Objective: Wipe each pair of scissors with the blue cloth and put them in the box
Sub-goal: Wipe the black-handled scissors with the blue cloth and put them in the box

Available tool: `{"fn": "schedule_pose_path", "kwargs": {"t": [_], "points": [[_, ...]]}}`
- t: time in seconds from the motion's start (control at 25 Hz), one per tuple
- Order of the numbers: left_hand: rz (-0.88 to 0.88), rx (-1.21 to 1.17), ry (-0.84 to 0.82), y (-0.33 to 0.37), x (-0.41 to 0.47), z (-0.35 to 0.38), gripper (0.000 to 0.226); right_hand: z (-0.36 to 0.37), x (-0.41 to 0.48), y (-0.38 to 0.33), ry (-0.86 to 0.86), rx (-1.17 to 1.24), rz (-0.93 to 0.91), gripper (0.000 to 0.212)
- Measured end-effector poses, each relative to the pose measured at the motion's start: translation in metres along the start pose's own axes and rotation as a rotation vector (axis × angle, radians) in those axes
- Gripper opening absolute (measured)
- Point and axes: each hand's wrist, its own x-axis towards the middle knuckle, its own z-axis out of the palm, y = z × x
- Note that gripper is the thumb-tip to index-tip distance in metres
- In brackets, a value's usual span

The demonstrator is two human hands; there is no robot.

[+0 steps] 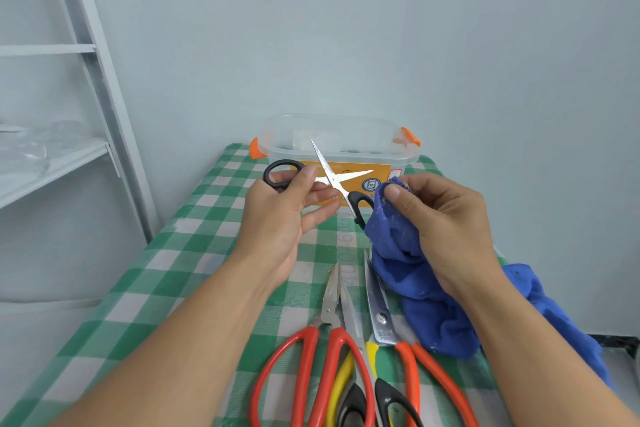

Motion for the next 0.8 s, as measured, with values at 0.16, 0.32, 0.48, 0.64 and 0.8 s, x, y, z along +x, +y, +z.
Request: {"fn": "schedule_pose_path", "kwargs": {"t": [0.16,0.32,0.48,0.64,0.8], "points": [[0.064,0.069,-0.046,-0.004,-0.002,0.003,0.01,0.004,-0.001,-0.003,0.002,-0.025,-0.074,0.022],[0.073,0.111,-0.107,-0.012,-0.007,0.007,0.012,0.015,-0.002,0.004,0.065,-0.145,-0.104,0.016],[0.069,0.112,-0.131,-0.015,-0.012,0.009,0.017,0.018,-0.002,0.01,0.096,-0.282,-0.155,0.018],[0.075,0.123,-0.121,-0.016,-0.014,0.011,0.019,0.019,-0.001,0.011,0.108,-0.357,-0.131,0.013],[0.107,0.122,-0.126,-0.015,-0.015,0.013,0.019,0.02,-0.002,0.01,0.151,-0.331,-0.131,0.018]]}}
